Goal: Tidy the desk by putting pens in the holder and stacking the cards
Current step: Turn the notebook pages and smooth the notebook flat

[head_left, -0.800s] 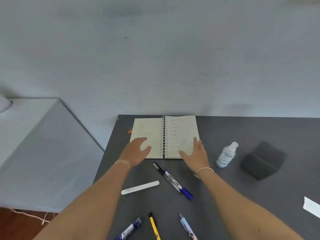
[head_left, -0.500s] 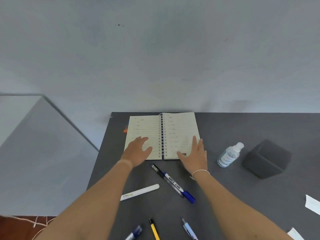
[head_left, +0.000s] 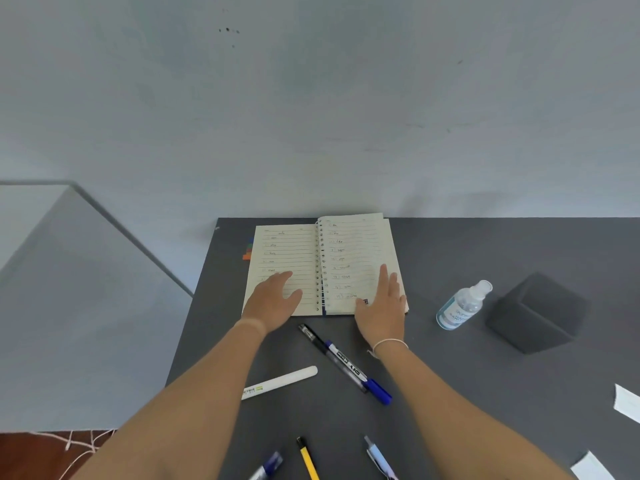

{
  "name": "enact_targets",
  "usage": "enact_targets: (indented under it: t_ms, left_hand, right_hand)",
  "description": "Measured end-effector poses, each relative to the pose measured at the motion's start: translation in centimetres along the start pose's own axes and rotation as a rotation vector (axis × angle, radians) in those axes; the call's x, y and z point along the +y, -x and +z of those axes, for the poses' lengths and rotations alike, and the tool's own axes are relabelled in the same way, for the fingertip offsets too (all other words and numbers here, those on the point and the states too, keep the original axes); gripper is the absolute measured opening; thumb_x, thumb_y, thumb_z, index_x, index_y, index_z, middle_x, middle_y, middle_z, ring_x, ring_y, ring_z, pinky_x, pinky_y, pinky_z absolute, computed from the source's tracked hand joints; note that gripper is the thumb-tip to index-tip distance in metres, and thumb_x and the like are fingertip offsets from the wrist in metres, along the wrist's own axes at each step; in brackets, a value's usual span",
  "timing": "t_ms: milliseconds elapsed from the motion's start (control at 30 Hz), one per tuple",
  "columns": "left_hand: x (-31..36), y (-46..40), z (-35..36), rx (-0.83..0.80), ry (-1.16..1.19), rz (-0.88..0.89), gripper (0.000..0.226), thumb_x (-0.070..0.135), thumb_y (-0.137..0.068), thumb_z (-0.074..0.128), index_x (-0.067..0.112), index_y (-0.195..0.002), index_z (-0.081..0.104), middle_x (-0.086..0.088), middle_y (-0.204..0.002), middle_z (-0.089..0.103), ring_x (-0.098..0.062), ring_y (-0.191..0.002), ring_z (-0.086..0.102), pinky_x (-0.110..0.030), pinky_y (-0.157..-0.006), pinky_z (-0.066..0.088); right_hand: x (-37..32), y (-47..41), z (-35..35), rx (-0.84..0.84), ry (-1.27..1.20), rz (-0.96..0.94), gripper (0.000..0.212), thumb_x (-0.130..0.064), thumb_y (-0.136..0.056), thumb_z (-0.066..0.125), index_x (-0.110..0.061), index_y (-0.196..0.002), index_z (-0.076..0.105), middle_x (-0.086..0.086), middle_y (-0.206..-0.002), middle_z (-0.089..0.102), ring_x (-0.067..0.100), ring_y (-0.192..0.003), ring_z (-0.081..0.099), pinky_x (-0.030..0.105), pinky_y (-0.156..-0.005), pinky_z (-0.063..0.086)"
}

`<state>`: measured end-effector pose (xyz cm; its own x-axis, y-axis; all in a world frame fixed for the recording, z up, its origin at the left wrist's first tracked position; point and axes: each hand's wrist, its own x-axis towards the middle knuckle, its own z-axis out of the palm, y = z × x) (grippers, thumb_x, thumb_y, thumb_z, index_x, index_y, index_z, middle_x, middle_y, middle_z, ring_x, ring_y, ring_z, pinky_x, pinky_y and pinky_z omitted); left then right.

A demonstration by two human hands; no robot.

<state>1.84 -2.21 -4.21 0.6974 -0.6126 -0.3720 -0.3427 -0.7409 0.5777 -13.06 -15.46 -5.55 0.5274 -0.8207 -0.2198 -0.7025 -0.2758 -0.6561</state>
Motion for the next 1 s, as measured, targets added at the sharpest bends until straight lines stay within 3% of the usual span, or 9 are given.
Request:
enact_targets:
  t_ms: [133,267,467,533,633,700,833,933,1000]
  left_hand:
    - [0.2,0.0,-0.3,0.000,0.033,-0.003,0.055,0.037,-0.091,0.047,0.024,-0.142,0.032,0.004,-0.152,0.033,-0.017,-0.141,0.027,-0.034,-0.115,0.023]
    - [0.5,0.0,-0.4,-0.005,0.074,-0.020,0.055,0.039,-0.090,0.045,0.026,-0.142,0.032,0.005,-0.152,0.033,-0.017,-0.141,0.027,-0.035,-0.115,0.024]
    - [1.2,0.0,-0.8,-0.012,0.137,-0.044,0.054,0.042,-0.090,0.044,0.028,-0.141,0.034,0.006,-0.150,0.036,-0.024,-0.130,0.043,-0.042,-0.111,0.035]
    - [1.3,-0.2,-0.9,0.002,0.166,-0.034,0.053,0.042,-0.091,0.044,0.028,-0.141,0.034,0.006,-0.150,0.035,-0.021,-0.134,0.039,-0.034,-0.108,0.035]
    - [1.5,-0.2,-1.3,0.018,0.240,-0.034,0.051,0.043,-0.092,0.043,0.028,-0.140,0.035,0.006,-0.151,0.035,-0.017,-0.135,0.036,-0.018,-0.087,0.034]
    - [1.8,-0.3,-1.8,0.035,0.300,-0.039,0.050,0.043,-0.092,0.042,0.028,-0.140,0.036,0.006,-0.150,0.036,-0.017,-0.136,0.035,-0.021,-0.095,0.031]
    - [2.3,-0.1,-2.9,0.055,0.398,-0.036,0.047,0.041,-0.094,0.041,0.027,-0.138,0.039,0.004,-0.149,0.038,-0.017,-0.137,0.035,-0.033,-0.111,0.027]
    - [2.6,0.2,-3.6,0.093,0.391,0.042,0.036,0.025,-0.093,0.043,0.021,-0.128,0.051,-0.004,-0.135,0.054,-0.027,-0.127,0.047,-0.033,-0.099,0.039]
    - [2.7,0.3,-4.0,0.119,0.396,0.061,0.033,0.028,-0.095,0.038,0.018,-0.122,0.055,-0.005,-0.126,0.060,-0.028,-0.119,0.052,-0.032,-0.089,0.041]
  right_hand:
    - [-0.5,0.0,-0.1,0.048,-0.157,0.057,0.073,-0.040,-0.089,0.049,-0.028,-0.148,0.007,0.003,-0.159,0.007,0.027,-0.143,0.016,0.041,-0.119,0.012]
    - [-0.9,0.0,0.1,-0.011,-0.131,0.082,0.069,-0.053,-0.090,0.036,-0.031,-0.147,0.005,0.001,-0.159,0.005,0.027,-0.144,0.016,0.035,-0.118,-0.001]
    - [-2.3,0.3,-0.1,-0.053,-0.156,0.037,0.065,-0.052,-0.093,0.029,-0.025,-0.148,0.008,0.001,-0.157,0.021,0.018,-0.143,0.023,0.034,-0.117,-0.008]
    - [-3.0,0.4,-0.1,-0.062,-0.242,0.018,0.064,-0.050,-0.093,0.031,-0.024,-0.148,0.011,-0.001,-0.153,0.030,0.016,-0.142,0.025,0.033,-0.117,-0.008]
    - [-4.3,0.6,-0.2,-0.093,-0.480,0.038,0.063,-0.049,-0.092,0.037,-0.027,-0.147,0.015,0.000,-0.146,0.042,0.019,-0.135,0.036,0.032,-0.116,0.018]
    - [-5.3,0.7,-0.4,-0.102,-0.638,0.072,0.061,-0.048,-0.092,0.041,-0.029,-0.146,0.020,-0.003,-0.145,0.043,0.018,-0.130,0.042,0.026,-0.103,0.030]
    - [-7.0,0.6,-0.7,-0.127,-0.762,0.102,0.053,-0.047,-0.093,0.041,-0.031,-0.142,0.030,-0.008,-0.133,0.049,0.021,-0.126,0.047,0.037,-0.111,0.031]
    - [-7.9,0.6,-0.9,-0.139,-0.783,0.080,0.049,-0.044,-0.094,0.038,-0.026,-0.139,0.038,-0.003,-0.139,0.050,0.019,-0.120,0.048,0.042,-0.112,0.031]
    - [-8.2,0.7,-1.0,-0.161,-0.779,0.059,0.046,-0.044,-0.095,0.038,-0.020,-0.133,0.049,0.000,-0.136,0.053,0.015,-0.108,0.048,0.039,-0.110,0.034]
